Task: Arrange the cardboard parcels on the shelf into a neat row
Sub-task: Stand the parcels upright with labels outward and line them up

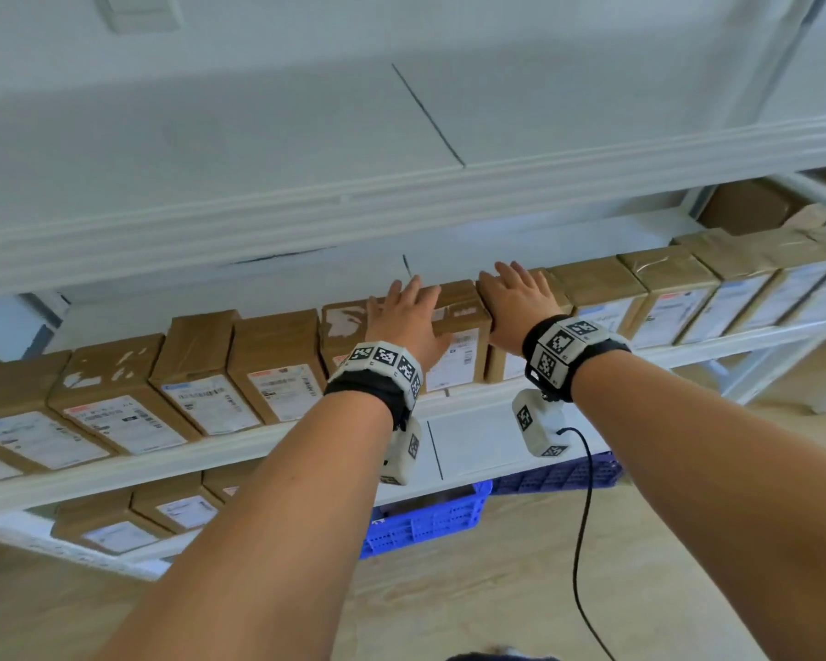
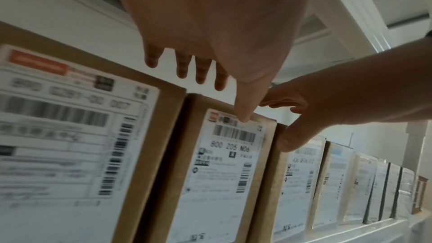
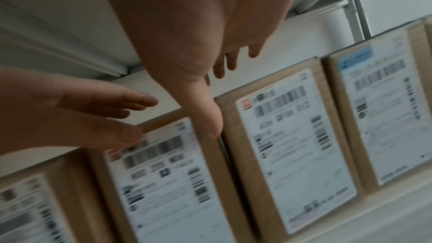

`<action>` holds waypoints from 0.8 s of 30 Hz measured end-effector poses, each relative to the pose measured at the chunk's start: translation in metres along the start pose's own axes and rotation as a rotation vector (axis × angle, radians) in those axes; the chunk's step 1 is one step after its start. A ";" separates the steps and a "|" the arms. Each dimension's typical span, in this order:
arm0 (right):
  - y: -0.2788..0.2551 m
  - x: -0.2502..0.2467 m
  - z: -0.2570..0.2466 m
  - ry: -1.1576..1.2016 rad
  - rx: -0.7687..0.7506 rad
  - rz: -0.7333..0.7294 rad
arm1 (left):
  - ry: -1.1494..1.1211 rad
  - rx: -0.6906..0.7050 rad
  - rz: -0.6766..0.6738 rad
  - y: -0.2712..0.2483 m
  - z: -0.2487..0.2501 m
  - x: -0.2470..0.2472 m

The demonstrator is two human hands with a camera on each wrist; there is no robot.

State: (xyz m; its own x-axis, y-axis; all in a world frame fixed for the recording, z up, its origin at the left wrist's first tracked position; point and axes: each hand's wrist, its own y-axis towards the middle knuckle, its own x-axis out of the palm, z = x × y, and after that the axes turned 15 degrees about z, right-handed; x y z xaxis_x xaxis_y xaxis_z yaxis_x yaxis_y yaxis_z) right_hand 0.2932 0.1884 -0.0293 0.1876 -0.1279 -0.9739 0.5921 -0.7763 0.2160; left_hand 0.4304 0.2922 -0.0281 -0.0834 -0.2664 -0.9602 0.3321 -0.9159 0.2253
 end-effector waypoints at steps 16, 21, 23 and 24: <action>0.004 0.025 0.048 0.043 -0.142 -0.015 | -0.107 -0.186 0.010 0.016 0.022 0.018; 0.001 0.031 0.045 0.026 -0.133 0.010 | -0.097 -0.177 0.029 0.018 0.019 0.024; 0.000 0.033 0.045 0.024 -0.129 0.027 | -0.091 -0.169 0.055 0.016 0.020 0.025; 0.000 0.033 0.045 0.029 -0.127 0.033 | -0.081 -0.170 0.061 0.015 0.022 0.024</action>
State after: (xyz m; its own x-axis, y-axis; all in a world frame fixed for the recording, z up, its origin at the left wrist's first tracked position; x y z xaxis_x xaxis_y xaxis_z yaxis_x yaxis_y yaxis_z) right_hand 0.2640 0.1567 -0.0651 0.2297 -0.1330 -0.9641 0.6798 -0.6870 0.2567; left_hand 0.4131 0.2652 -0.0444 -0.1315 -0.3490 -0.9279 0.4917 -0.8357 0.2446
